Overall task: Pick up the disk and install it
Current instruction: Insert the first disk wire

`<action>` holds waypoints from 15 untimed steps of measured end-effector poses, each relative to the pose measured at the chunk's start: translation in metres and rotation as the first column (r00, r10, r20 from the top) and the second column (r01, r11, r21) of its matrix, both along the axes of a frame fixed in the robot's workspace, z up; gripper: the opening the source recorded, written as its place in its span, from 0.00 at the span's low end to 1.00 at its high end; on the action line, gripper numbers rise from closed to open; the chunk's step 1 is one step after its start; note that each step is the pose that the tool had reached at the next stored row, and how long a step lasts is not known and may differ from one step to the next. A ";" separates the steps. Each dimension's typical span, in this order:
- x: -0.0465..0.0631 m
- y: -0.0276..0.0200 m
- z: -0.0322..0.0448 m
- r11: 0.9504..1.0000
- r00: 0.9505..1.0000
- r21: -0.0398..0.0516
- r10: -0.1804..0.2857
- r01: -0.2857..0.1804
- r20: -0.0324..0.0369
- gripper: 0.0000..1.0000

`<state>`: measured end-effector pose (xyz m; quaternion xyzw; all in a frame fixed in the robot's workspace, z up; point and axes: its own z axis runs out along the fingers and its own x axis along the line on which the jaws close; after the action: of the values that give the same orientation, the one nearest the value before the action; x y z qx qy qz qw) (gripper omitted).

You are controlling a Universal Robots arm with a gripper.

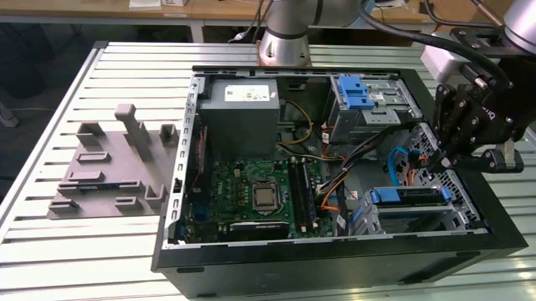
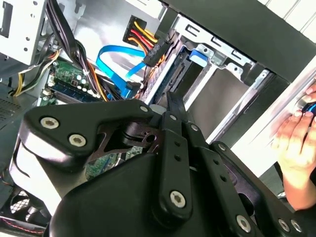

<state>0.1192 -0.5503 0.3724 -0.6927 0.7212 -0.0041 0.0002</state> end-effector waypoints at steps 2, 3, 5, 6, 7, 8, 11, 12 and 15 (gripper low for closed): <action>0.003 0.0008 0.0000 1.000 1.000 0.000 0.000 0.000 0.000 0.11; 0.006 0.0011 0.0000 1.000 1.000 0.000 0.000 0.000 0.000 0.11; 0.010 0.0016 -0.0001 1.000 1.000 0.000 0.000 0.000 0.000 0.11; 0.012 0.0019 -0.0001 1.000 1.000 0.000 0.000 0.000 0.000 0.11; 0.013 0.0022 -0.0002 1.000 1.000 0.000 -0.001 0.001 0.000 0.11; 0.014 0.0026 -0.0003 1.000 1.000 0.000 -0.004 0.004 0.000 0.11; 0.014 0.0029 -0.0005 0.999 0.999 0.000 -0.038 0.038 0.000 0.11; 0.014 0.0030 -0.0006 0.999 0.999 0.000 -0.052 0.052 0.000 0.11; 0.014 0.0035 -0.0009 0.996 0.996 0.000 -0.085 0.085 0.000 0.11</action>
<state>0.1335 -0.5468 0.3715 -0.6615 0.7500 -0.0041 -0.0001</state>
